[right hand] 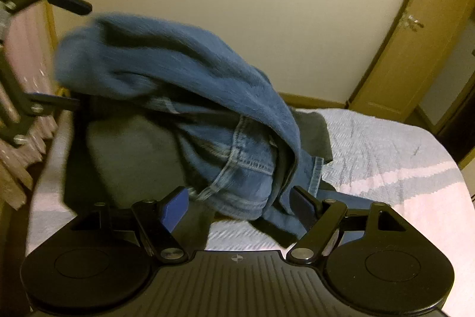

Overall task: Fold clothes
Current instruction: 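Grasp the blue jeans with the left tool while the right tool grasps them too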

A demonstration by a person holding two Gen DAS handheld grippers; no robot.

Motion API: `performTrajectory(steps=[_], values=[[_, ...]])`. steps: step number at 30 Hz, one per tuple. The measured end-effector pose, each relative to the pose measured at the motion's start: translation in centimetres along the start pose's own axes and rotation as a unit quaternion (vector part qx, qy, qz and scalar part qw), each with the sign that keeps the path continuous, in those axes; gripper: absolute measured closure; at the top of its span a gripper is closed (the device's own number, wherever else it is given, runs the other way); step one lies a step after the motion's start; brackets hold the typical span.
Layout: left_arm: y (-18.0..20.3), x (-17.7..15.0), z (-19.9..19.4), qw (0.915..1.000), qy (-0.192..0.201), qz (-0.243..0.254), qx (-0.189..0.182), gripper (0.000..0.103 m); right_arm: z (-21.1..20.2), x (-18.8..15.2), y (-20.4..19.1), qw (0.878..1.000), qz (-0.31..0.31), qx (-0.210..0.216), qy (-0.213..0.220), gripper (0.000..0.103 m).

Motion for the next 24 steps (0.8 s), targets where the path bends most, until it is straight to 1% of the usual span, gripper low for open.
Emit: performTrajectory(steps=[1,3,4,5,6,8,9,10,11,12,13,14,16,17,21,24], values=[[-0.2,-0.1,0.6,0.9999,0.007,0.006,-0.008,0.021,1.5,0.5,0.1,1.0,-0.003,0.001,-0.007,0.025],[-0.6,-0.1,1.1,0.9992,0.023,0.011,-0.031,0.039,4.1,1.3,0.0,1.0,-0.01,0.011,-0.017,0.025],[-0.8,-0.1,1.3,0.9986,0.03,0.013,-0.042,0.044,5.1,1.7,-0.3,1.0,-0.016,0.021,-0.015,0.025],[-1.2,-0.1,1.4,0.9981,0.037,0.01,-0.048,0.052,6.1,2.1,-0.6,0.999,-0.021,0.03,-0.013,0.025],[-1.8,-0.1,1.4,0.9978,0.044,0.001,-0.049,0.066,6.9,2.5,-0.8,0.999,-0.022,0.036,-0.006,0.025],[-3.0,-0.2,1.4,0.9967,0.058,-0.018,-0.055,0.078,8.3,3.1,-1.0,0.999,-0.021,0.043,0.002,0.023],[-3.7,-0.3,1.5,0.9959,0.064,-0.026,-0.058,0.082,9.1,3.2,-1.0,0.999,-0.016,0.044,0.006,0.023],[-4.5,-0.4,1.6,0.9951,0.07,-0.033,-0.061,0.084,9.5,3.2,-0.8,0.999,-0.006,0.046,0.006,0.023],[-5.2,-0.3,1.7,0.9948,0.075,-0.035,-0.059,0.085,9.8,3.3,-0.5,0.999,0.005,0.05,0.006,0.034],[-5.8,-0.1,1.5,0.9945,0.081,-0.035,-0.056,0.086,9.8,3.4,-0.1,0.998,0.023,0.061,0.004,0.043],[-6.3,0.1,1.4,0.9941,0.088,-0.035,-0.053,0.087,9.3,3.5,0.3,0.998,0.032,0.061,0.006,0.057],[-6.9,0.3,1.2,0.9937,0.095,-0.035,-0.049,0.088,8.8,3.7,0.8,0.997,0.041,0.06,0.009,0.068],[-8.0,0.7,0.8,0.9926,0.108,-0.035,-0.043,0.089,6.9,3.9,2.2,0.998,0.044,0.038,0.025,0.08],[-8.4,1.4,0.5,0.9917,0.119,-0.029,-0.039,0.089,5.9,4.1,2.9,0.998,0.046,0.027,0.034,0.082],[-9.6,5.2,-1.9,0.9856,0.167,-0.013,-0.021,0.09,0.4,4.9,7.0,0.995,0.054,-0.017,0.076,0.084],[-9.2,8.8,-5.0,0.9775,0.209,-0.019,-0.023,0.09,-5.6,4.6,10.5,0.99,0.072,-0.054,0.108,0.085]])
Point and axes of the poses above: each gripper's, at about its wrist camera, not at the fingertips, and z roughly the way its jaws point, y to its right, x to its top, the point moved 6 cm from there along z, roughly the way its jaws point, and after that the axes turned 11 degrees about z, right-handed, at the moved point
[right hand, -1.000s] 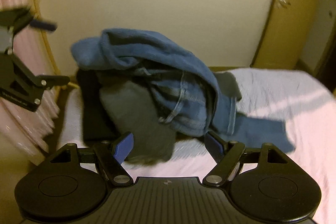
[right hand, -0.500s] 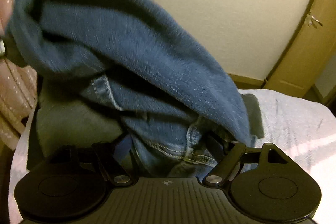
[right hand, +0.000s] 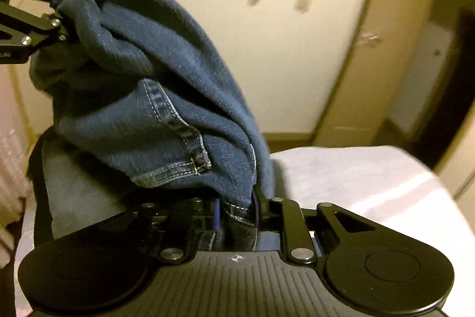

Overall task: Fold clothes
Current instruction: 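Grasp the blue jeans with the left tool while the right tool grasps them too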

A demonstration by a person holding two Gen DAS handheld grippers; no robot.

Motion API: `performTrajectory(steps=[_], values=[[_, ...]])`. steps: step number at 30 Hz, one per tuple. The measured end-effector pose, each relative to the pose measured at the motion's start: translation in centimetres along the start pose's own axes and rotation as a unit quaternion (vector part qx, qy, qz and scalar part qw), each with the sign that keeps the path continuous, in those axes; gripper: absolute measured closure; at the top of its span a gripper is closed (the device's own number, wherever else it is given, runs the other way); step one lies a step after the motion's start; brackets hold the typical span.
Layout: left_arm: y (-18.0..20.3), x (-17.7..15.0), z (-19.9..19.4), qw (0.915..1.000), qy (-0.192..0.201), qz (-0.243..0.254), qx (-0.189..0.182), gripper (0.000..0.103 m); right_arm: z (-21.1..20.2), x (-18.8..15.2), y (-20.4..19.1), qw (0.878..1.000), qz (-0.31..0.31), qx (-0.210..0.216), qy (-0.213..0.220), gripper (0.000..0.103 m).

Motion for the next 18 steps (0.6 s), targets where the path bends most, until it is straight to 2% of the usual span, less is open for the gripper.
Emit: performTrajectory(steps=[5,10,13,15,18], values=[[6.0,7.8,-3.7,0.9973,0.063,-0.002,-0.038,0.091,-11.0,-2.3,5.7,0.998,0.031,-0.055,0.021,0.084],[17.2,13.2,-9.2,0.9898,0.084,-0.016,-0.114,0.091,-23.2,-11.1,8.8,0.994,0.069,-0.08,-0.005,0.084],[24.7,15.1,-11.7,0.983,0.071,-0.003,-0.17,0.091,-29.9,-18.4,9.6,0.991,0.093,-0.082,-0.053,0.084],[29.6,15.8,-13.5,0.9748,0.057,-0.001,-0.216,0.091,-33.7,-23.4,9.8,0.985,0.12,-0.077,-0.097,0.084],[34.7,16.9,-15.8,0.9621,0.04,0.001,-0.27,0.092,-39.1,-28.1,9.8,0.974,0.157,-0.062,-0.15,0.084]])
Point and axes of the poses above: each gripper's, at about its wrist camera, not at the fingertips, and z roughly the way its jaws point, y to its right, x to its top, the point moved 6 cm from there along z, roughly the way its jaws point, and after that the axes turned 11 degrees about z, right-handed, at the moved point
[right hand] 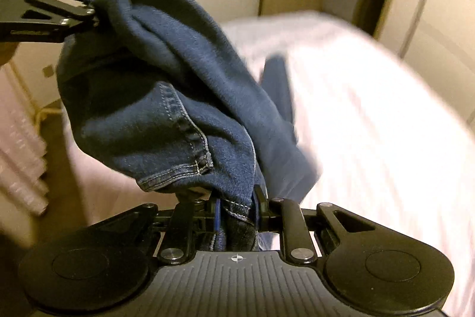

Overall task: Fold clothes
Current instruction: 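Grasp the blue jeans with the left tool while the right tool grasps them too, then lift the blue jeans off the pile with both tools and swing them over the bed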

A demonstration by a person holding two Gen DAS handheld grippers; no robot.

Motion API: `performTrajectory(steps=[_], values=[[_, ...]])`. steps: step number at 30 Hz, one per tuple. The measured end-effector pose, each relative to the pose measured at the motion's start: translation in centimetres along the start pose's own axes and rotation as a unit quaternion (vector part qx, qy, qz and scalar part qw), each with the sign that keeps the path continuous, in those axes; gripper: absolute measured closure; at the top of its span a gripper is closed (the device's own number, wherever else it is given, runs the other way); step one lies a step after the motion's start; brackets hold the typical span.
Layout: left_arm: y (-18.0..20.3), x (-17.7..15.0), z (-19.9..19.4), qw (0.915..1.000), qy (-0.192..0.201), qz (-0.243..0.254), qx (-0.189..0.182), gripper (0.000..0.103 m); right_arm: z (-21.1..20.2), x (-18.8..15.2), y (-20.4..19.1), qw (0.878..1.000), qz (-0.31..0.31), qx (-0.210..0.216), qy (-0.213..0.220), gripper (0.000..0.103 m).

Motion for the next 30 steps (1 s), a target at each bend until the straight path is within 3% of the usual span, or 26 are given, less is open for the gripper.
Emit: performTrajectory(steps=[3,6,11,14,17,20,22,27,30], values=[[1.7,1.8,0.6,0.9991,0.0,-0.008,-0.041,0.092,-4.0,-3.0,2.0,0.999,0.028,0.012,-0.027,0.084],[0.5,4.3,2.8,0.9973,0.006,-0.021,-0.07,0.092,-6.4,-4.0,5.5,0.996,0.085,0.016,-0.028,0.084],[-3.3,8.5,10.1,0.9899,0.019,-0.099,-0.1,0.092,-7.3,-0.8,10.5,0.984,0.176,-0.028,-0.012,0.084],[-6.3,10.3,14.8,0.9823,0.025,-0.156,-0.101,0.092,-8.0,-0.7,14.4,0.968,0.245,-0.051,-0.005,0.084],[-7.7,11.1,18.5,0.9687,0.029,-0.211,-0.128,0.089,-9.0,-1.0,17.7,0.95,0.305,-0.068,-0.002,0.084],[-7.2,11.2,22.1,0.9629,0.013,-0.217,-0.16,0.088,-8.8,-2.1,19.9,0.931,0.357,-0.075,-0.012,0.084],[-6.7,11.4,24.6,0.9601,-0.018,-0.214,-0.179,0.084,-7.8,-3.7,20.6,0.918,0.388,-0.073,-0.028,0.084],[-6.8,12.6,26.4,0.9639,-0.013,-0.186,-0.19,0.058,-6.9,-8.6,22.0,0.885,0.457,-0.053,-0.07,0.084],[-7.1,13.0,27.1,0.967,-0.007,-0.181,-0.179,0.045,-7.3,-10.9,24.7,0.852,0.518,-0.026,-0.069,0.084]])
Point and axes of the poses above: each gripper's, at about its wrist camera, not at the fingertips, and z roughly the way its jaws point, y to its right, x to its top, the point moved 6 cm from there along z, roughly the way its jaws point, and after that the axes turned 11 degrees about z, right-handed, at the moved point
